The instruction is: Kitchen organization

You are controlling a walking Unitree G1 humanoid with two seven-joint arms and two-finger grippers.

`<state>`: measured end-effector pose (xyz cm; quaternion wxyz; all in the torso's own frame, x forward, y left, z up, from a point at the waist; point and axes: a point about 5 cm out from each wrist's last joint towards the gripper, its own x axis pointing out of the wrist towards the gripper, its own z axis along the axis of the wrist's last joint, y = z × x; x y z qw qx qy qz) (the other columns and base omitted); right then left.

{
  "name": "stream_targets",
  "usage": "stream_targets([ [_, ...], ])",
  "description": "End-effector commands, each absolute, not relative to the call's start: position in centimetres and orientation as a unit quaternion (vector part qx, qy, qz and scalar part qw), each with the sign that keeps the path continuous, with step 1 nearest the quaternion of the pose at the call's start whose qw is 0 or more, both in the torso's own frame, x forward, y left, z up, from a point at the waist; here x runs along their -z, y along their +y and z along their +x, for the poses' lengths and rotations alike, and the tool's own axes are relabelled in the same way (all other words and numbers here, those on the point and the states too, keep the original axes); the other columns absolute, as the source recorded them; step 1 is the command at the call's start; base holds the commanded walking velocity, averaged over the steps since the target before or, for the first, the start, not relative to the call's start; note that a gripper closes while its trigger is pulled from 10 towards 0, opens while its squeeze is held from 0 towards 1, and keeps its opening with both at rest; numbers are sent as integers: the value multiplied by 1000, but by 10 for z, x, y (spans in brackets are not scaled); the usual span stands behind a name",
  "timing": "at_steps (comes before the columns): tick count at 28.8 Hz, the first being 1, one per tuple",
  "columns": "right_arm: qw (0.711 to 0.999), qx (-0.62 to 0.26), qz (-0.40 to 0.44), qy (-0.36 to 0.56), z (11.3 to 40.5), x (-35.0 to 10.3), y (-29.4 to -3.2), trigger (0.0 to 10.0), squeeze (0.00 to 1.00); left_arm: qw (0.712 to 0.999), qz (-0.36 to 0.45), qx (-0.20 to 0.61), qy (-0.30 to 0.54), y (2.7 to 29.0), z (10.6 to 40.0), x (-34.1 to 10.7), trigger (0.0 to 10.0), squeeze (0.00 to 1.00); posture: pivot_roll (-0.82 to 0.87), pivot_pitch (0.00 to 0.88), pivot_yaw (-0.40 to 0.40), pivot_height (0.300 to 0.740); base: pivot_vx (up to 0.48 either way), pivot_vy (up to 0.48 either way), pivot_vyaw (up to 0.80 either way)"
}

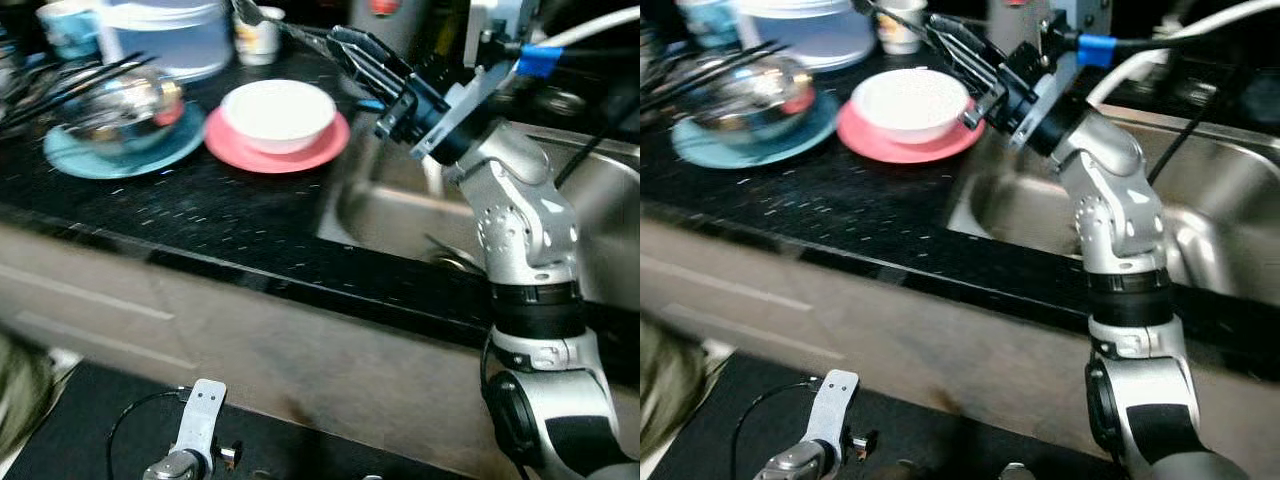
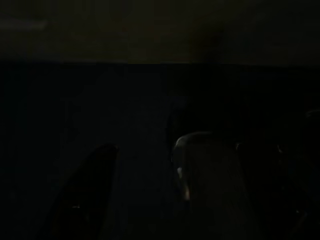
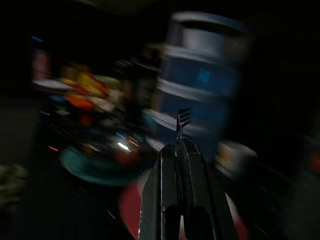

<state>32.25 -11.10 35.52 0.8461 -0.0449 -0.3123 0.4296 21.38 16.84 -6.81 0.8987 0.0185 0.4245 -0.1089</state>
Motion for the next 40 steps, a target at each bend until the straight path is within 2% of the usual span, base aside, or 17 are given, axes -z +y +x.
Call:
stream_targets([
  [1,850,-422,-51,-310,320,-356,-116,10000,0,889,20,116,442,168,206,73,10000,0,10,152,-18,740,0,0,-800],
  [8,881,-383,-84,-264,328,-348,-126,10000,0,887,18,120,446,168,205,73,10000,0,4,148,-18,740,0,0,-800],
  [12,906,-336,-158,-203,337,-334,-133,10000,0,885,18,122,448,167,205,74,10000,0,4,140,-19,740,0,0,-800],
  [15,905,-323,-234,-147,345,-316,-133,10000,0,885,18,122,449,167,205,74,10000,0,2,135,-20,740,0,0,-533],
  [18,902,-323,-256,-126,347,-308,-133,10000,0,885,18,123,449,167,205,74,10000,0,3,134,-23,740,0,0,0],
  [19,902,-327,-258,-114,348,-303,-132,10000,133,885,18,123,449,167,205,74,10000,0,4,134,-24,740,0,0,0],
  [20,903,-329,-255,-107,348,-301,-132,10000,133,885,18,123,448,166,205,74,10000,0,4,134,-24,740,0,0,0],
  [21,904,-330,-249,-107,348,-301,-131,10000,1000,885,17,122,448,166,205,74,10000,0,4,134,-25,740,0,0,0],
  [24,911,-321,-229,-122,348,-305,-129,10000,1000,885,17,122,448,166,205,74,10000,0,4,134,-25,740,0,0,0],
  [27,925,-308,-81,-208,346,-337,-128,10000,1000,886,17,122,448,166,205,73,10000,0,4,140,-26,740,0,0,0],
  [28,925,-308,-81,-208,346,-337,-128,10000,1000,886,17,122,448,166,205,73,10000,0,4,140,-26,740,0,0,0],
  [29,918,-308,-7,-250,341,-354,-132,10000,0,886,17,122,448,166,205,73,10000,0,4,140,-26,740,0,0,0],
  [30,907,-311,47,-280,337,-365,-135,10000,0,886,17,122,448,166,205,73,10000,0,3,141,-25,740,0,0,0],
  [32,907,-311,47,-280,337,-365,-135,10000,0,886,17,122,448,166,205,73,10000,0,3,141,-25,740,0,0,0],
  [33,891,-322,88,-306,332,-373,-137,10000,0,886,17,122,448,166,206,73,10000,0,0,141,-23,740,0,0,0],
  [37,888,-374,16,-267,328,-349,-103,10000,0,885,18,123,448,167,206,73,10000,0,7,145,-22,740,0,0,791],
  [40,888,-379,7,-261,328,-346,-96,10000,0,885,18,123,448,167,206,73,10000,0,7,145,-21,740,0,0,788],
])
